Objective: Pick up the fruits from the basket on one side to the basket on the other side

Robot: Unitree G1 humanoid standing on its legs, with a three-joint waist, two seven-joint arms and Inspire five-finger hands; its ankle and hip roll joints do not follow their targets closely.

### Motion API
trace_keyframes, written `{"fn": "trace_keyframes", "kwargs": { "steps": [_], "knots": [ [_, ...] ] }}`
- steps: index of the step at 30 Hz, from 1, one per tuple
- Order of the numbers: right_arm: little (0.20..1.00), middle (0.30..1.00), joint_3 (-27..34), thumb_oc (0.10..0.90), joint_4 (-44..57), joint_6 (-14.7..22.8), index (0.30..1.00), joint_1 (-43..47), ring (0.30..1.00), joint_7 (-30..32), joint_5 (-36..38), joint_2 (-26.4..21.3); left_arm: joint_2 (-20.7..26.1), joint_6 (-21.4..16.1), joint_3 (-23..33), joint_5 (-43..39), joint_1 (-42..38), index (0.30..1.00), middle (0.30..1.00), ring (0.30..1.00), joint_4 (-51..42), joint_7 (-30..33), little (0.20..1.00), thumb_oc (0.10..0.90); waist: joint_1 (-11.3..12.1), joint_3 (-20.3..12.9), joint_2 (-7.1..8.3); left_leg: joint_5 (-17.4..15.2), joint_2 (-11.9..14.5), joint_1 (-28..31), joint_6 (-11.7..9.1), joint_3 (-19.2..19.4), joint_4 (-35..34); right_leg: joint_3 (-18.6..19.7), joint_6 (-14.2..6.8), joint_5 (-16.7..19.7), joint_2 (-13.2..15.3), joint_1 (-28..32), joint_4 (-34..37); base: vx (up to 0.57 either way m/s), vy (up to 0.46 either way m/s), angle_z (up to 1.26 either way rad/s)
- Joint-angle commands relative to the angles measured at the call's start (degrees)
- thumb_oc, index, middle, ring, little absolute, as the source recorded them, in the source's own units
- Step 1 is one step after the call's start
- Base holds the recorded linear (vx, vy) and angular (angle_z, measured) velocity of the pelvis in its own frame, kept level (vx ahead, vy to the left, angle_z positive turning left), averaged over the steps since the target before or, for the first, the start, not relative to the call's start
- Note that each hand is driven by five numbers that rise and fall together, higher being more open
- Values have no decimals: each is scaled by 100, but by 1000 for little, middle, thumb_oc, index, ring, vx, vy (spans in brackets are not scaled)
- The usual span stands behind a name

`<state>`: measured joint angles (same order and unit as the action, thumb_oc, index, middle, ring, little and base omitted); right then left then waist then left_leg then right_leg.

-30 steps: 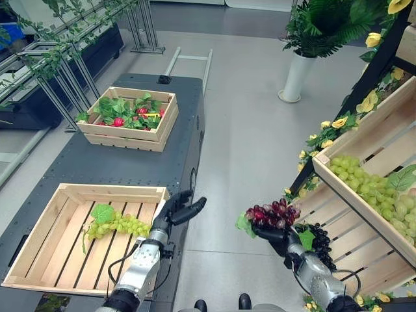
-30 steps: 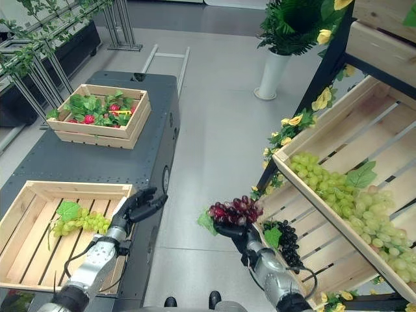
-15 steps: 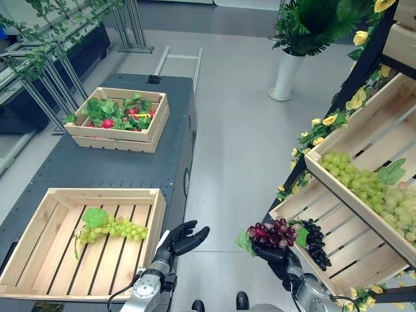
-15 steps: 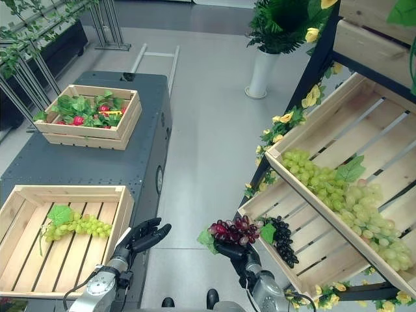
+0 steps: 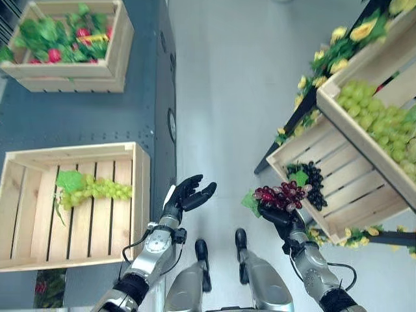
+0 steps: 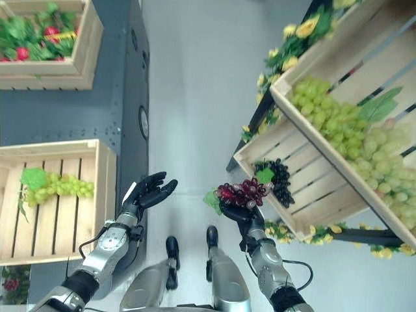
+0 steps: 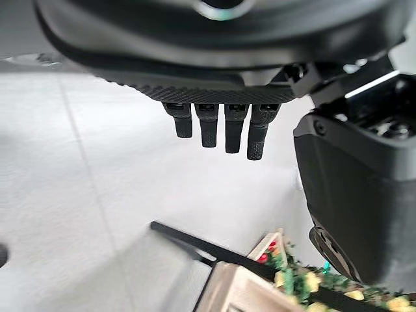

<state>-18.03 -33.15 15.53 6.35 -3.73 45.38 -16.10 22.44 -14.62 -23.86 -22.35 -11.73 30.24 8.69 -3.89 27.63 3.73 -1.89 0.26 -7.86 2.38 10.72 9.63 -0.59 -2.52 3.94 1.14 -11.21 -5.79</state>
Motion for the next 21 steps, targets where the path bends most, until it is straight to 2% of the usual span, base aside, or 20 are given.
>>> {"fn": "trace_keyframes", "kwargs": {
  "steps": [1,4,9,13,21],
  "knots": [
    [300,300,476,400,999,1005,300,43,300,78,9,-269,-55,-624,-171,-7,-122,900,900,900,-576,88,900,800,-60,-173,-67,-689,-218,-577,62,-359,1080,-243,83,-746,-161,-342,-1361,-67,-16,3],
    [300,300,619,400,1064,1171,300,140,300,178,-33,-374,-6,-634,-253,-29,-221,900,900,900,-694,140,900,800,-71,-11,-109,-762,-268,-878,59,-381,1377,-274,123,-818,-154,-631,-1646,-79,-3,-3],
    [300,300,900,400,1382,1221,300,355,300,562,-271,-644,32,-631,-245,-156,-361,900,900,900,-804,112,900,800,-107,182,-154,-969,-312,-1415,68,-357,2023,-322,209,-1045,-132,-1156,-2312,-69,9,5],
    [300,300,1204,400,1490,1122,300,511,300,1054,-363,-916,98,-536,-225,-52,-443,900,900,900,-939,129,900,800,-92,217,-134,-1225,-299,-1958,81,-377,2721,-422,277,-1281,-75,-1619,-2989,-29,-22,3],
    [300,300,1601,400,1366,686,300,1173,300,1360,-228,-1486,315,-366,-320,21,-685,900,900,900,-1031,-19,900,800,0,217,-94,-1522,-270,-2703,111,-414,3569,-580,338,-1537,2,-2307,-3890,-4,-56,5]
  ]
}}
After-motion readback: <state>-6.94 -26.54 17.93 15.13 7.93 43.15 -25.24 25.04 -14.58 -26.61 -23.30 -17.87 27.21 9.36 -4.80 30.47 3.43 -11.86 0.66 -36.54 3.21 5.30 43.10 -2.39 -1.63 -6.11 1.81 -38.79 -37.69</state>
